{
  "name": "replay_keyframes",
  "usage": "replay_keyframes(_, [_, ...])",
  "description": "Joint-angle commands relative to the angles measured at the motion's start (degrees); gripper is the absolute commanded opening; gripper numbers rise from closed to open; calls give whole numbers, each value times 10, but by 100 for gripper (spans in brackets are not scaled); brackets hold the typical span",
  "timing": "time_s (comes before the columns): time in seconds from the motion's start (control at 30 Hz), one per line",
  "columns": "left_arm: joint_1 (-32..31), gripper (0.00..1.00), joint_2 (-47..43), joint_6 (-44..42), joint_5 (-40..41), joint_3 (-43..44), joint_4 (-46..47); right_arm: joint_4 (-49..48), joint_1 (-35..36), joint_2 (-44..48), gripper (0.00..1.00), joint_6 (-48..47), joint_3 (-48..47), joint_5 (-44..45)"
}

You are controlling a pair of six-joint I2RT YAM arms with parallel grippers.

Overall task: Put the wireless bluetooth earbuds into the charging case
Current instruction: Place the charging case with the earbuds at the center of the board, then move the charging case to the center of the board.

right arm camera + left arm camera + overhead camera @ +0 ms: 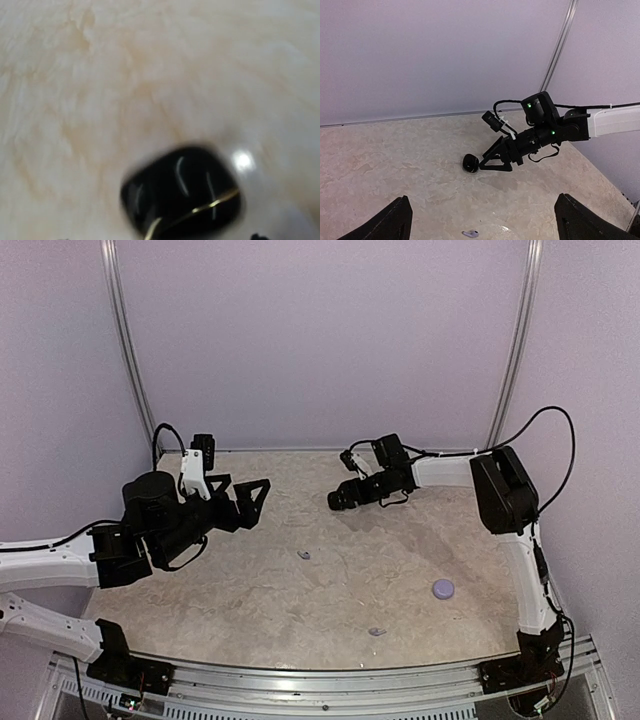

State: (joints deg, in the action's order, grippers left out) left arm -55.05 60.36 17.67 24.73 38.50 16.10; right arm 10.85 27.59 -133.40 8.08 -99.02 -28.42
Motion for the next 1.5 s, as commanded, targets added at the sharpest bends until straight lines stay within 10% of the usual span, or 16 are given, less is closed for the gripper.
replay_keyframes(0.0, [4,99,1,-1,-16,16,-9,-7,-10,136,78,-20,96,41])
replay_keyframes(0.77, [6,99,90,-8,-92,40,7,140,2,642,86,153,602,135])
replay_keyframes(1.47, [9,99,97,0,-88,52,0,235,130,568,74,284,613,352])
